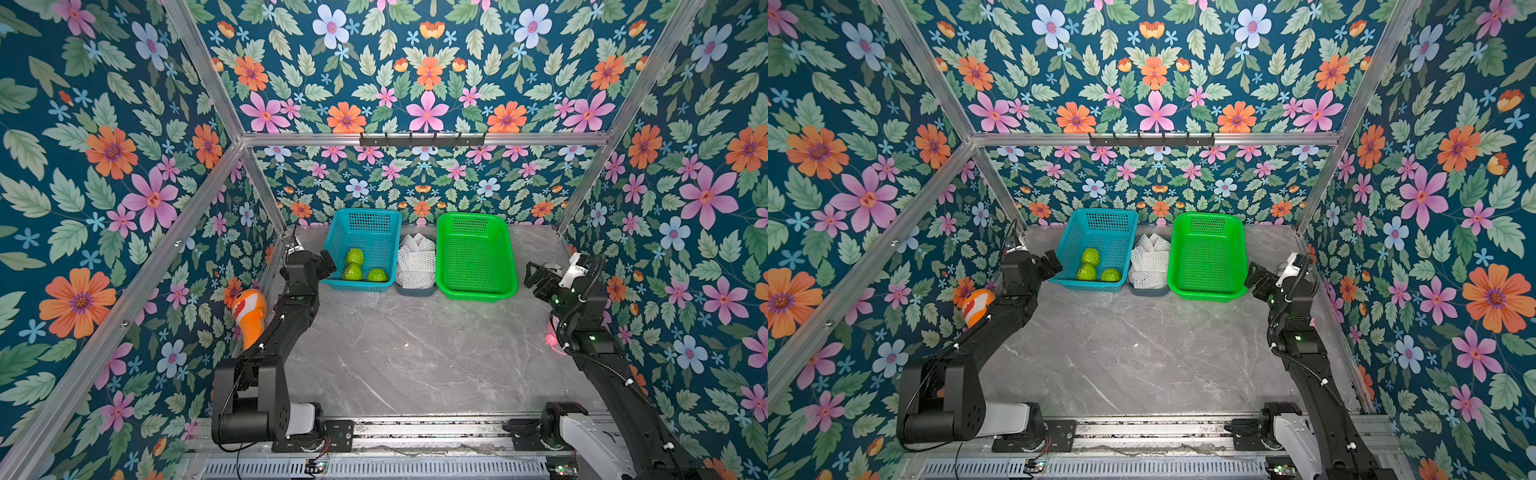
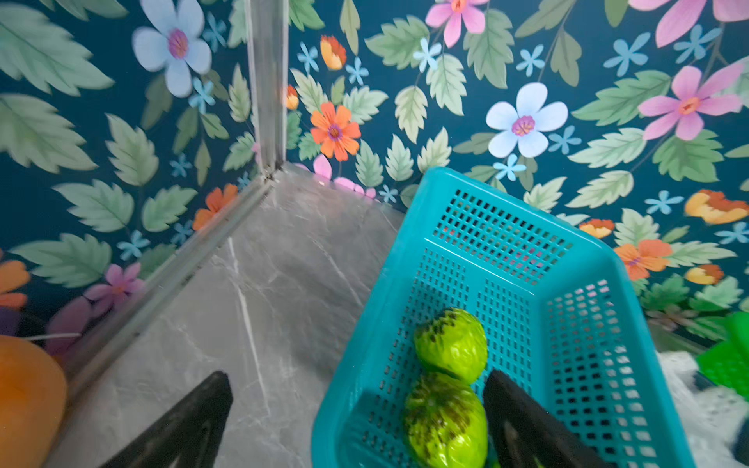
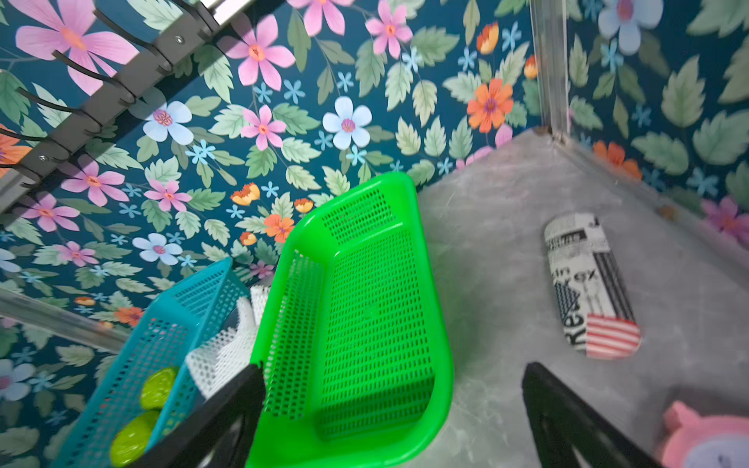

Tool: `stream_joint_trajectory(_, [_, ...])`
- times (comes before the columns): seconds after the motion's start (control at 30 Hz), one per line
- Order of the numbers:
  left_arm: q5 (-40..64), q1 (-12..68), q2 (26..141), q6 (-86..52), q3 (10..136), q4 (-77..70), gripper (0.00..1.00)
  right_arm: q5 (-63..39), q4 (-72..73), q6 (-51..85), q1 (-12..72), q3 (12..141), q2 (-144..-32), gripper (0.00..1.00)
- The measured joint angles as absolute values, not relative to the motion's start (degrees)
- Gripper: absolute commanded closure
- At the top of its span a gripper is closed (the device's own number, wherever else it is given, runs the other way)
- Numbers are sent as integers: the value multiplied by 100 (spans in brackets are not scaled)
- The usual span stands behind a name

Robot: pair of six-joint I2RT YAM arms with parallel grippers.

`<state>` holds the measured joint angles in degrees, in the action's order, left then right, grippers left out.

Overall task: Sleeve custard apples in foam nets
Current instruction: Pick up the custard apple from the basket.

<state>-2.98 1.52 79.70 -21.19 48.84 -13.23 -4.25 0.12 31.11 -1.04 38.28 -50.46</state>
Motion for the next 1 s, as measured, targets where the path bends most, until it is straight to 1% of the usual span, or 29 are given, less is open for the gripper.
stream_joint_trajectory(0.1, [421, 174, 8254, -2322, 5358, -827, 9, -1011, -676, 3288, -93, 4471, -5422, 3])
stream_joint_trajectory(0.2, [788, 318, 8700, -2429, 6189, -244, 10, -1288, -1234, 3299, 64, 4943, -5710, 3])
stream_joint_trajectory(0.27, [891, 458, 9041, -2526, 6812, 220, 10, -1323, -1756, 3264, 340, 5275, -5905, 3])
stream_joint_trajectory(0.37, [878, 683, 9579, -2526, 7671, 906, 7, -1326, -2272, 3111, 690, 5669, -6139, 3])
stream_joint_trajectory(0.57, [336, 1020, 10702, -2506, 9100, 2239, 3, -1223, -2853, 3105, 1100, 5867, -6359, 3])
stream_joint_trajectory(0.8, [-379, 1170, 11909, -2370, 10604, 3382, 1, -1249, -2932, 3105, 1306, 5881, -6364, 4])
stream_joint_trajectory(0.9, [-585, 1229, 12381, -2226, 11017, 3712, 2, -1297, -2936, 3107, 1313, 5828, -6364, 4])
stream_joint_trajectory(1.0, [-644, 1253, 12639, -2200, 11128, 3944, 2, -1326, -2932, 3109, 1317, 5791, -6364, 4])
